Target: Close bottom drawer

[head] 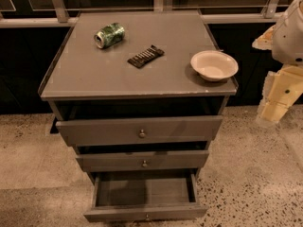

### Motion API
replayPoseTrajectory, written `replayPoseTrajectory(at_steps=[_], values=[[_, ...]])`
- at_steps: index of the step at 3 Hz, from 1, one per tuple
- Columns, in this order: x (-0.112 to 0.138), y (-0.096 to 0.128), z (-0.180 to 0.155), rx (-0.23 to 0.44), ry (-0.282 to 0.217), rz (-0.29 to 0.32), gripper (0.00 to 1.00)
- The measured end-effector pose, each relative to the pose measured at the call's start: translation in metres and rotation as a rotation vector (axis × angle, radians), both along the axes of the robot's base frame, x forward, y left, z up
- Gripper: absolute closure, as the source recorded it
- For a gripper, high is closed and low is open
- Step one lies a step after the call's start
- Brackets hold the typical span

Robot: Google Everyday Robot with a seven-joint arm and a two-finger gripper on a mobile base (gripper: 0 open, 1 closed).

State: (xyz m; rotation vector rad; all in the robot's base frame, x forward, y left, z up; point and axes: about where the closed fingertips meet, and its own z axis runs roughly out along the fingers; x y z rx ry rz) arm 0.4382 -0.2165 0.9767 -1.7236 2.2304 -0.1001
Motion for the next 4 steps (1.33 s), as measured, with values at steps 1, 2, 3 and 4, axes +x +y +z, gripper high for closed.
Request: replayPoseTrajectory(at_steps=[1, 2, 3, 4], values=[[0.000, 0.000, 0.000, 0.000, 0.000, 0.000, 0.00], [-0.002, -0.004, -0.022, 0.041, -0.013, -0.008, 0.00], [-0.016, -0.017, -0.098, 0.162, 0.021, -0.048, 0.00], [-0.016, -0.025, -0.190, 0.222, 0.030, -0.102, 0.00]])
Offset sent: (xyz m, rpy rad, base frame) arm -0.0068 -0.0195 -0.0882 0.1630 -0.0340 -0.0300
